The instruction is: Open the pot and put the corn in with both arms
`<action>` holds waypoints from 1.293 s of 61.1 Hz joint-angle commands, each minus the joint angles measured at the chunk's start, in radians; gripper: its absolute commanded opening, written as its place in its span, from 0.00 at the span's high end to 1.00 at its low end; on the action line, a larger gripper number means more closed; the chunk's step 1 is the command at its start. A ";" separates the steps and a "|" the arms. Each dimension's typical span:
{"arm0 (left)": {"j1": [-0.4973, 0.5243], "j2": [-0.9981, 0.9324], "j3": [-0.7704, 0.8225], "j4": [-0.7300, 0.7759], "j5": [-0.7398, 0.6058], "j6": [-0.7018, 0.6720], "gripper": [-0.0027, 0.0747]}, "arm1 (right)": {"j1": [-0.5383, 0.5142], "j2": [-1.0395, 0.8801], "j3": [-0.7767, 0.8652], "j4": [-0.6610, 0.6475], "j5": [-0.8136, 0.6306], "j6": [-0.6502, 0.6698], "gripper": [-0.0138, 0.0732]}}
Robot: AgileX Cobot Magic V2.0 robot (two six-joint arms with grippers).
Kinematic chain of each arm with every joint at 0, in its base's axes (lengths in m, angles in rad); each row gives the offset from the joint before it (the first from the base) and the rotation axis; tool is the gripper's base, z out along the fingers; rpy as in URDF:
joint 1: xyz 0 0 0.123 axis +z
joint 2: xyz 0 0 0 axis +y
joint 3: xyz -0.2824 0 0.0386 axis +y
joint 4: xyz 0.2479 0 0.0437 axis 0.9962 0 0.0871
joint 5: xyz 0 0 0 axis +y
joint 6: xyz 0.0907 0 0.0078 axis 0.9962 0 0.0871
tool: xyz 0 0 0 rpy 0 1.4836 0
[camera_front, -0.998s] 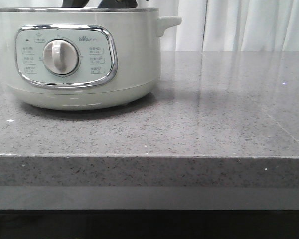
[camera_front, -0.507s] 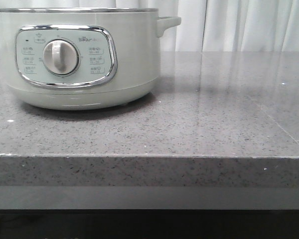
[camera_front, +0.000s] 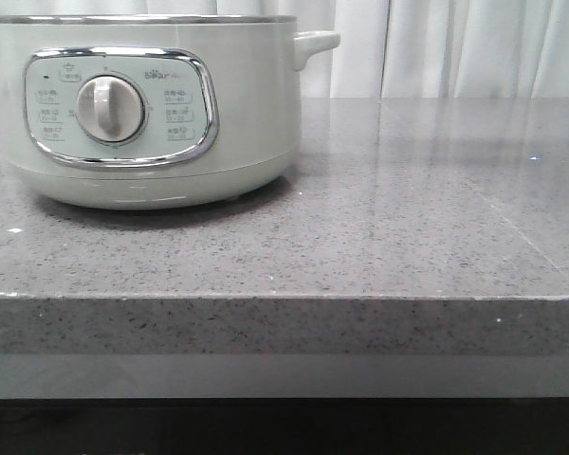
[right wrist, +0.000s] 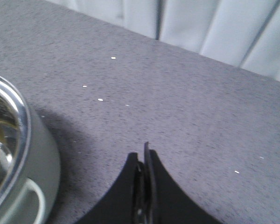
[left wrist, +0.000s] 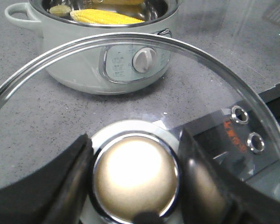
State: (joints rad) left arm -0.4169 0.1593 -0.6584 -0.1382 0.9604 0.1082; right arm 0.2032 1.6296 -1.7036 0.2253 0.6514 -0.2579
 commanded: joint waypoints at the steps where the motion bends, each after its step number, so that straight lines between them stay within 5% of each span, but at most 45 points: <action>1: -0.005 0.012 -0.035 -0.023 -0.153 -0.006 0.69 | -0.026 -0.137 0.111 0.003 -0.172 0.001 0.91; 17: -0.005 0.012 -0.035 -0.023 -0.153 -0.006 0.69 | -0.043 -0.422 0.540 0.002 -0.421 0.001 0.91; 44: -0.005 0.012 -0.035 -0.023 -0.153 -0.006 0.69 | -0.043 -0.919 1.157 0.010 -0.608 0.001 0.91; 66: -0.005 0.044 -0.040 -0.023 -0.157 -0.012 0.69 | -0.043 -1.154 1.299 0.015 -0.609 0.001 0.91; 79: -0.005 0.322 -0.192 -0.014 -0.161 -0.012 0.69 | -0.043 -1.156 1.300 0.015 -0.611 0.001 0.91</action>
State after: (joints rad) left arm -0.4169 0.3617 -0.7401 -0.1382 0.9605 0.1059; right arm 0.1654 0.4738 -0.3786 0.2370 0.1223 -0.2554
